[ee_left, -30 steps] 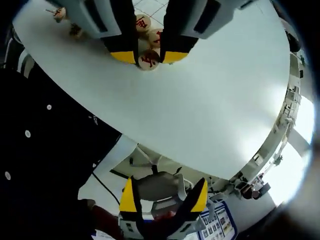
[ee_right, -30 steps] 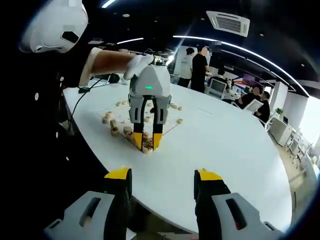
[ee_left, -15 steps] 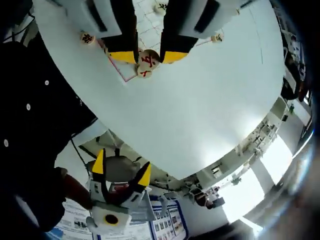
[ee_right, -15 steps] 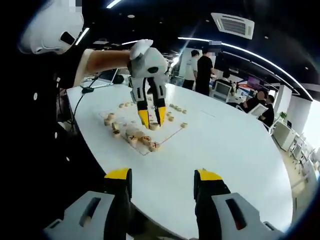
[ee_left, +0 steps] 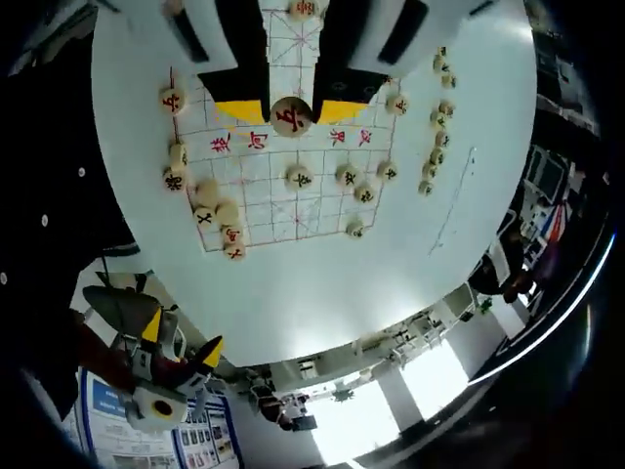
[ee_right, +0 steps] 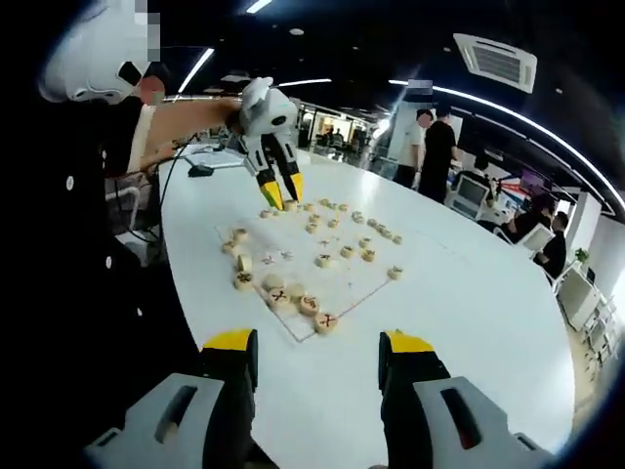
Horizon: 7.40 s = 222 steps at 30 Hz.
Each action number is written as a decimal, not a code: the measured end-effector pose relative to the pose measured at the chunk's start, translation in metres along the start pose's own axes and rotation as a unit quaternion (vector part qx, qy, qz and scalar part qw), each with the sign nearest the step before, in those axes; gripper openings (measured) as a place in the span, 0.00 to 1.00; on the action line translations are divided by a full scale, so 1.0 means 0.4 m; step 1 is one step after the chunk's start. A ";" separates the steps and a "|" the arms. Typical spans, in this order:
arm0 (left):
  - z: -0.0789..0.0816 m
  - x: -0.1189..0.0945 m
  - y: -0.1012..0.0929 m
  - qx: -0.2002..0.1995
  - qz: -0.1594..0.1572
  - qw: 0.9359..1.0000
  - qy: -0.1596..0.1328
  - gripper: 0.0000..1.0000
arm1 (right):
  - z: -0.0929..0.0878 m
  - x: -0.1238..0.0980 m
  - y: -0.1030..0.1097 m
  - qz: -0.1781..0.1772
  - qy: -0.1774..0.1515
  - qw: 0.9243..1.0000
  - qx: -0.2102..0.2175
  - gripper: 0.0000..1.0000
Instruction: Pick up the chess pieces one by one and place each piece onto its starting position on the chessboard, setting the pieces on their correct points until all the chess pieces are arranged in the starting layout
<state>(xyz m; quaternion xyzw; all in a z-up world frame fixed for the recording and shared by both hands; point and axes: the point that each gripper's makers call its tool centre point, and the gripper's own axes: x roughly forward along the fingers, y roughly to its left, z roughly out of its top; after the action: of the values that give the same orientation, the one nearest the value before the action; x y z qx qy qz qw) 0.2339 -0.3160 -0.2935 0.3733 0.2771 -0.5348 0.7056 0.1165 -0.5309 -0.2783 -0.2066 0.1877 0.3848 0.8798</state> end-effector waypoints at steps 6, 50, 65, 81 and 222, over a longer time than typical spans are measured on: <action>-0.082 -0.079 0.014 -0.109 0.058 0.992 -0.035 0.20 | 0.026 0.018 0.010 0.013 -0.004 1.000 -0.012 0.50; -0.091 0.178 0.018 -0.085 -0.028 0.995 0.035 0.20 | -0.022 -0.018 -0.017 -0.018 0.006 1.000 0.020 0.50; -0.078 0.081 0.017 -0.085 0.000 0.996 -0.014 0.36 | -0.017 -0.014 -0.014 -0.016 0.002 1.000 0.020 0.50; -0.209 -0.240 -0.154 -0.169 0.112 0.971 -0.127 0.48 | -0.009 -0.005 0.000 -0.008 0.007 1.000 0.014 0.50; -0.273 -0.061 -0.023 -0.420 0.255 0.871 -0.004 0.20 | 0.034 0.030 0.001 0.019 -0.025 0.999 -0.004 0.49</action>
<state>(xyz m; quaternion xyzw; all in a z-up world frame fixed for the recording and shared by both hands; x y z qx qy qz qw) 0.2194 -0.2142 -0.3382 0.0976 0.3674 -0.1711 0.9090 0.1263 -0.5165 -0.2727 -0.1965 0.1681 0.4071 0.8760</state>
